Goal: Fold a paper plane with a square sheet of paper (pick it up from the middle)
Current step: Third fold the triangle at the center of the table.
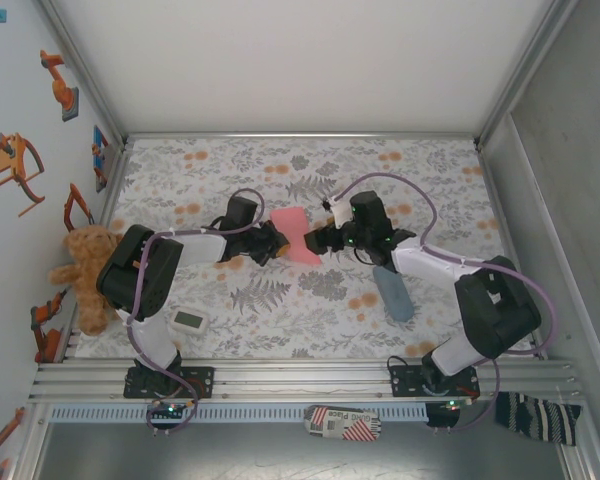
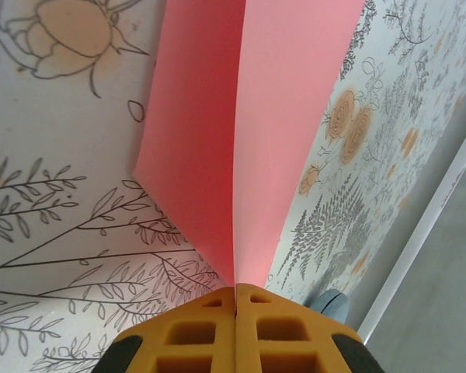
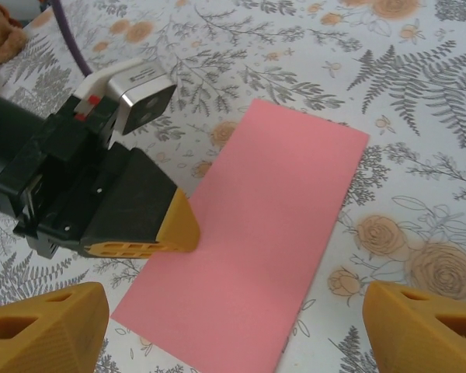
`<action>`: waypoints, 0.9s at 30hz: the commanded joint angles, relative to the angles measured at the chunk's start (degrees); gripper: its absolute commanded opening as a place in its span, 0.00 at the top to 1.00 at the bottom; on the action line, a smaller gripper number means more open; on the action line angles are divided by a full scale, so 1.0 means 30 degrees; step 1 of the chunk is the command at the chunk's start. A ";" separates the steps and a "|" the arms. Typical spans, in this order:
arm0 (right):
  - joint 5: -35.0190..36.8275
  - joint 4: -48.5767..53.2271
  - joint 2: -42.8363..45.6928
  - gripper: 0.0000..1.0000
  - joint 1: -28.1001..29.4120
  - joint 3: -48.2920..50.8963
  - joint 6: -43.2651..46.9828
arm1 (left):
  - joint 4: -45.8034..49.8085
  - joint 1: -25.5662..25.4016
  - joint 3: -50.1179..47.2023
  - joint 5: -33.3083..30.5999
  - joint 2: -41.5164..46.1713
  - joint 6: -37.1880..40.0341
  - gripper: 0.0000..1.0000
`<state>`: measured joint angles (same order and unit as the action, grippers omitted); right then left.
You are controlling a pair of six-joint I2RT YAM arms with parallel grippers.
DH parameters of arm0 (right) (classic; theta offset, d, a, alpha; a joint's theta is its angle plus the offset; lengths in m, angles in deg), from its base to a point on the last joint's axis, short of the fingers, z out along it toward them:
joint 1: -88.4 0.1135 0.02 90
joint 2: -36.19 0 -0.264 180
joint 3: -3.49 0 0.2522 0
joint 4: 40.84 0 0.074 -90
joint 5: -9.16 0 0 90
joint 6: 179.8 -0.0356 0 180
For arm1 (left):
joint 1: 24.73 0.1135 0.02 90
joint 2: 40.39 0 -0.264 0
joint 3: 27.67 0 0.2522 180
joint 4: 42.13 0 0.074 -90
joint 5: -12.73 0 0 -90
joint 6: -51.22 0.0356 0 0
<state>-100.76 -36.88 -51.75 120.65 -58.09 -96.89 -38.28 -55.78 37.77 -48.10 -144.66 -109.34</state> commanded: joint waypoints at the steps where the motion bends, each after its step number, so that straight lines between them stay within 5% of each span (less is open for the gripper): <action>1: 0.0720 -0.0823 0.0043 0.19 0.0171 0.0759 0.1034 | 0.0824 0.0027 0.0439 0.0240 0.0420 -0.0154 0.98; 14: 0.2663 0.0211 -0.0471 0.22 0.2003 0.1783 0.4251 | 0.1047 0.0317 0.0613 0.0774 -0.0030 -0.0225 0.98; 27: 0.2723 -0.3273 -0.2118 0.32 0.3068 0.2652 0.7048 | 0.1607 0.0466 0.1318 0.1549 -0.0287 -0.0501 0.98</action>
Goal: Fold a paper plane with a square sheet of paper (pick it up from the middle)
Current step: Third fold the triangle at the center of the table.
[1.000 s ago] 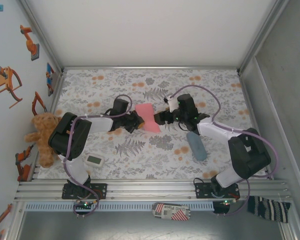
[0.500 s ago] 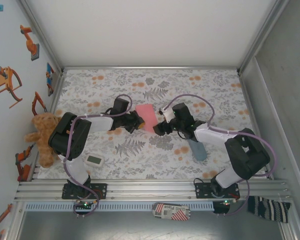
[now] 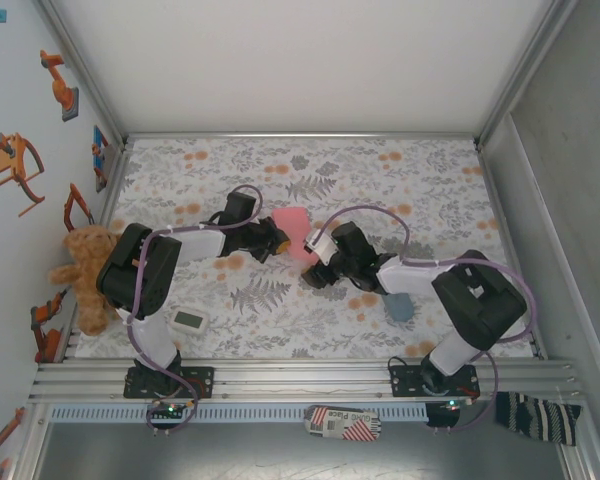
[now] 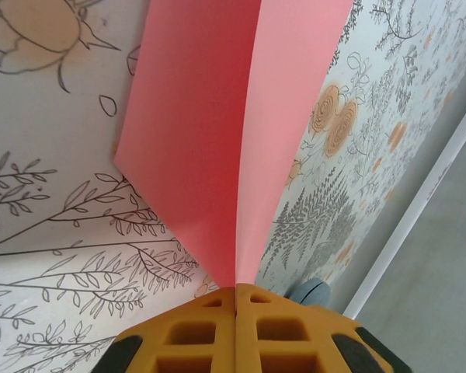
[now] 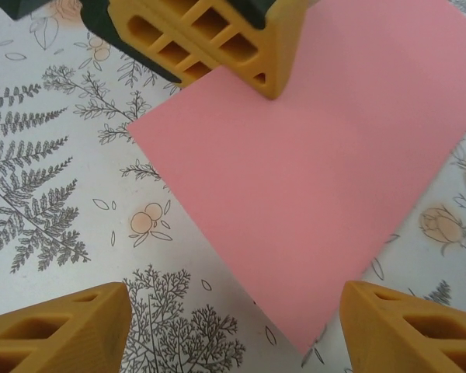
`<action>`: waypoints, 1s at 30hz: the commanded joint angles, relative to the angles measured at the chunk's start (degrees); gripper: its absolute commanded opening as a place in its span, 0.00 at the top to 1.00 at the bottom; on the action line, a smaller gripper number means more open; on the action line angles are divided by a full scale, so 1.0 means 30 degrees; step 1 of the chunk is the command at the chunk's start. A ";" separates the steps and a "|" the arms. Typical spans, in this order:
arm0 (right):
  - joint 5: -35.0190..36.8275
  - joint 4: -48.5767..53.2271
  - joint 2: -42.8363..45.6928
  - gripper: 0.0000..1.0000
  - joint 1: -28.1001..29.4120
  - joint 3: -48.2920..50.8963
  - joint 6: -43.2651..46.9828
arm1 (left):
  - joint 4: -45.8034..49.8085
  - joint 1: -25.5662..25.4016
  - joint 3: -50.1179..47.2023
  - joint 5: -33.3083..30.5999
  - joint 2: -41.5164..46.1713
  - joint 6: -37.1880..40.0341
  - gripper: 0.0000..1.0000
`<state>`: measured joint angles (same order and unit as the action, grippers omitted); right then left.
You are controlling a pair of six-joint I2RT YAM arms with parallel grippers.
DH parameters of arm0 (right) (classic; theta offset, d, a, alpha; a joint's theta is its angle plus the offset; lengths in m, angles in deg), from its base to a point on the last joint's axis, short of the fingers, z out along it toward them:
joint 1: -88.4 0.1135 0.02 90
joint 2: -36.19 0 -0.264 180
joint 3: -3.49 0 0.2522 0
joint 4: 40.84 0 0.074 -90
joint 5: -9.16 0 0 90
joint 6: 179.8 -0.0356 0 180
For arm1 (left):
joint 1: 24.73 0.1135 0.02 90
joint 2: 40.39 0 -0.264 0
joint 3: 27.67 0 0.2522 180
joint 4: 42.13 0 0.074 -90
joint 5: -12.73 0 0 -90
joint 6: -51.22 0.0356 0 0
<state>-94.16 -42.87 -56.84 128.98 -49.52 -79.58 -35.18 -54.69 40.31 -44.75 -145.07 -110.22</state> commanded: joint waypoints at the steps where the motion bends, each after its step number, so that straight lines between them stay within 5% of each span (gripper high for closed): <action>1: 0.0738 -0.1486 -0.0629 0.33 0.0379 -0.0245 0.1443 | 0.0627 0.0114 0.0500 0.0441 -0.0157 -0.0197 0.98; 17: 0.1590 -0.4493 -0.1960 0.46 0.0987 -0.0685 0.2336 | 0.0695 0.0105 0.0555 0.0764 -0.0444 -0.0159 0.97; 30: 0.0801 -0.4140 -0.1994 0.76 0.1457 -0.1096 0.2147 | 0.0494 -0.0028 0.0412 0.0852 -0.0749 -0.0225 0.96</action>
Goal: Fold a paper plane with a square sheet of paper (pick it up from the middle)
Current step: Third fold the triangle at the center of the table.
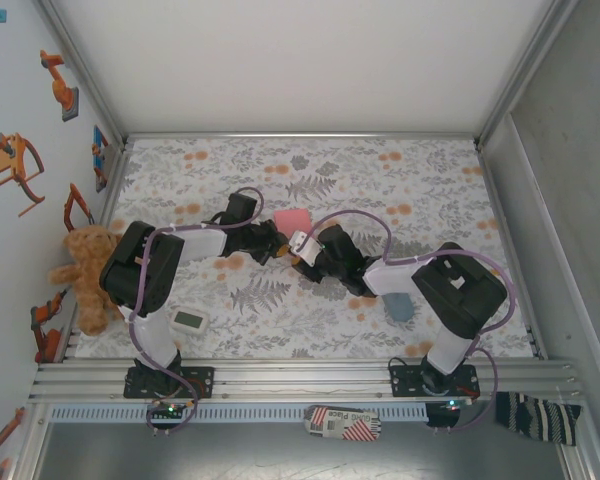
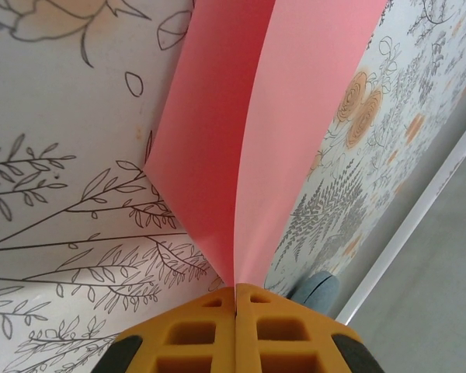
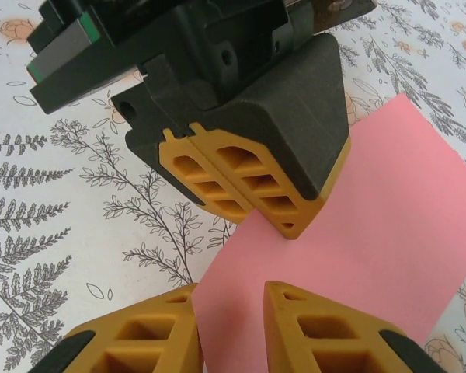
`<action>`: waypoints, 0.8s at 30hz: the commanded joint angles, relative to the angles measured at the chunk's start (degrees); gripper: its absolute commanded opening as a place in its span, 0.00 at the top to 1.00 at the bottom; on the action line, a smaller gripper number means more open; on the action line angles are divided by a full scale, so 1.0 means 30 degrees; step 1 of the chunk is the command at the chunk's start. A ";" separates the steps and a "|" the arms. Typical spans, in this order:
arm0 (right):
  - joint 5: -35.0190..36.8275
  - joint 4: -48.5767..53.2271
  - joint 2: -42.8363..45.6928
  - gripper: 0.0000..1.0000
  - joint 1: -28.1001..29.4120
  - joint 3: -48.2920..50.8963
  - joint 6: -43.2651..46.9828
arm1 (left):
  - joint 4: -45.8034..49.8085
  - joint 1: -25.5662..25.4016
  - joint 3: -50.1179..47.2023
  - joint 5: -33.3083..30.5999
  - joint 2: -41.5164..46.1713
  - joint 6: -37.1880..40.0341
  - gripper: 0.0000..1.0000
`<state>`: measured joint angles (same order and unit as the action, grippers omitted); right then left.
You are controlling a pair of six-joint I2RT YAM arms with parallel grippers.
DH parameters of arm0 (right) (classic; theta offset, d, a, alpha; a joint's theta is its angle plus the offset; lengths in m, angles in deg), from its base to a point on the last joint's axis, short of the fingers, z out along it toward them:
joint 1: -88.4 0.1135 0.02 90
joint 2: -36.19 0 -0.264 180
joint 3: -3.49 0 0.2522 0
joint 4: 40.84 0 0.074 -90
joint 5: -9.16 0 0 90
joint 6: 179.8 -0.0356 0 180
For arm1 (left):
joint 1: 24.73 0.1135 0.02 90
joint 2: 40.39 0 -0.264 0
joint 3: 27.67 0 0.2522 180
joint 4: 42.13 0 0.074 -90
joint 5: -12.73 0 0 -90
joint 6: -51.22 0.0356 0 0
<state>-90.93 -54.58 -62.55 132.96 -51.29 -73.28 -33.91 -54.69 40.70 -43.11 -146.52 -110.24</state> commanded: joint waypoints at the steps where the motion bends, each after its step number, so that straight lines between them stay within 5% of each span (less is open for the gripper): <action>1: -0.0335 -0.0192 -0.0094 0.77 0.0168 -0.0508 0.0007 | 0.0057 -0.0060 0.0256 0.0306 -0.0271 -0.0260 0.96; 10: -0.1185 0.0626 -0.0096 1.00 0.0166 -0.0733 -0.0157 | 0.0340 -0.0005 0.0182 0.0254 0.0023 -0.0156 0.87; 18: -0.2644 0.1935 0.0327 1.00 0.0173 -0.0869 -0.1763 | 0.4083 0.1583 -0.0095 -0.1176 0.2672 0.2574 0.63; 24: -0.3766 0.3519 0.0223 1.00 0.0161 -0.1502 -0.4010 | 0.5930 0.2281 0.0769 -0.2931 0.4299 0.4490 0.60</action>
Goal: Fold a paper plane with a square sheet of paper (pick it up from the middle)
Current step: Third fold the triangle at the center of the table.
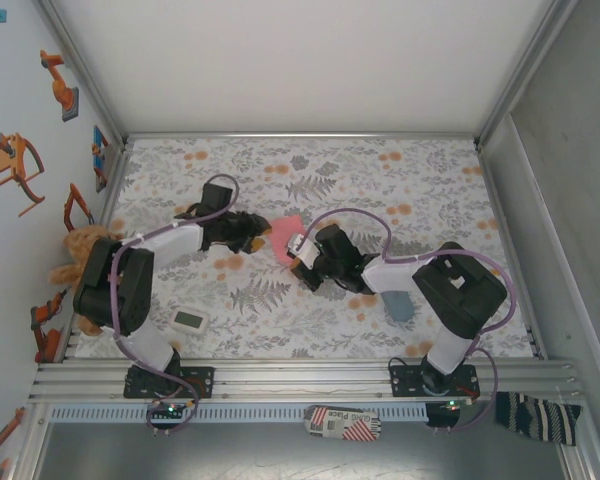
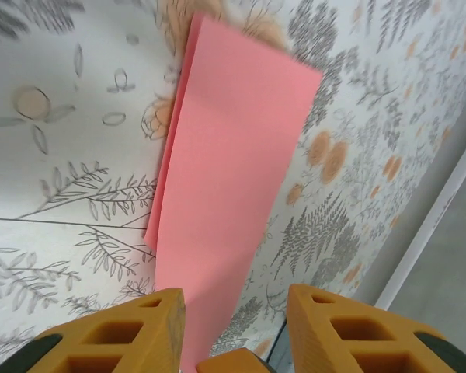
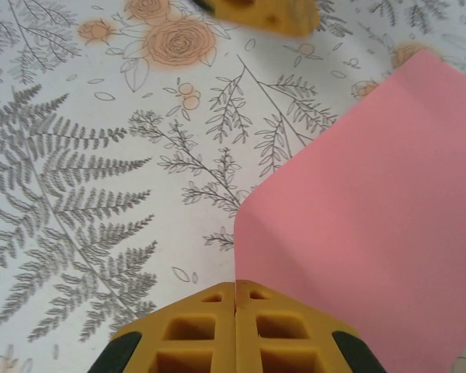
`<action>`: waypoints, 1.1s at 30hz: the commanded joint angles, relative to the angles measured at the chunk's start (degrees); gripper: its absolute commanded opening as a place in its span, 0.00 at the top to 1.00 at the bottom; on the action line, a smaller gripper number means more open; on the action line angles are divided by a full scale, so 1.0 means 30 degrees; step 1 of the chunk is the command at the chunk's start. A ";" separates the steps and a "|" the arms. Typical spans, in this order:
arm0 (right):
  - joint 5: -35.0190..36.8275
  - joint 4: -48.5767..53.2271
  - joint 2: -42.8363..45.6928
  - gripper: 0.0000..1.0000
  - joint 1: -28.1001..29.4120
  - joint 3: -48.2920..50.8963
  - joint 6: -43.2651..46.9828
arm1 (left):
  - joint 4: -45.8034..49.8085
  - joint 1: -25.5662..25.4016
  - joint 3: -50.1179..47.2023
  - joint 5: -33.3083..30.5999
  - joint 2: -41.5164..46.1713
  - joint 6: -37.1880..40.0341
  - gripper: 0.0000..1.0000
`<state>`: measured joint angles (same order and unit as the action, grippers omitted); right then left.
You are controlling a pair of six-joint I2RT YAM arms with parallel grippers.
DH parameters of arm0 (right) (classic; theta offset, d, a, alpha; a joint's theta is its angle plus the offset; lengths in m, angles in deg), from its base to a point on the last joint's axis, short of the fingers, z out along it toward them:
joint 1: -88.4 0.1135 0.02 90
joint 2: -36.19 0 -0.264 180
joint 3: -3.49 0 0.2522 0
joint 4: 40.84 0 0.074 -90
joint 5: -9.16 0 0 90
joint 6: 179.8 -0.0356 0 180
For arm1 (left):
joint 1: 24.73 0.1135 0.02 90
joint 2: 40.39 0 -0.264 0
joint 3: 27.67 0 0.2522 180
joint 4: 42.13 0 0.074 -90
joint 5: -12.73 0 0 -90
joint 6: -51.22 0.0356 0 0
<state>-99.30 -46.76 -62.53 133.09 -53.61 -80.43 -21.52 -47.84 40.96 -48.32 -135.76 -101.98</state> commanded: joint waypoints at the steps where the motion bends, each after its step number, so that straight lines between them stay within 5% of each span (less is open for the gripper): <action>1: -0.1063 0.1014 0.0210 1.00 0.0127 -0.0782 -0.1954 | 0.1846 -0.0028 0.0839 -0.1410 0.0761 0.1907 0.60; 7: -0.1666 0.1354 -0.0149 1.00 0.0089 -0.1142 -0.3741 | 0.0554 -0.0800 0.2285 -0.0775 -0.1354 0.1973 0.64; 23: -0.2171 0.1141 -0.0668 1.00 -0.0168 -0.1418 -0.6467 | 0.3269 -0.1722 0.5990 -0.1548 -0.6714 0.3722 0.80; 33: -0.0003 0.2328 -0.1310 1.00 -0.0475 -0.2295 -0.7570 | 0.5044 -0.1791 0.6472 -0.2311 -0.7659 0.4631 0.82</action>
<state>-102.73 -41.80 -65.24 132.35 -58.70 -101.24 -10.74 -52.89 59.85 -53.72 -156.64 -90.31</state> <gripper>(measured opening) 0.049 0.179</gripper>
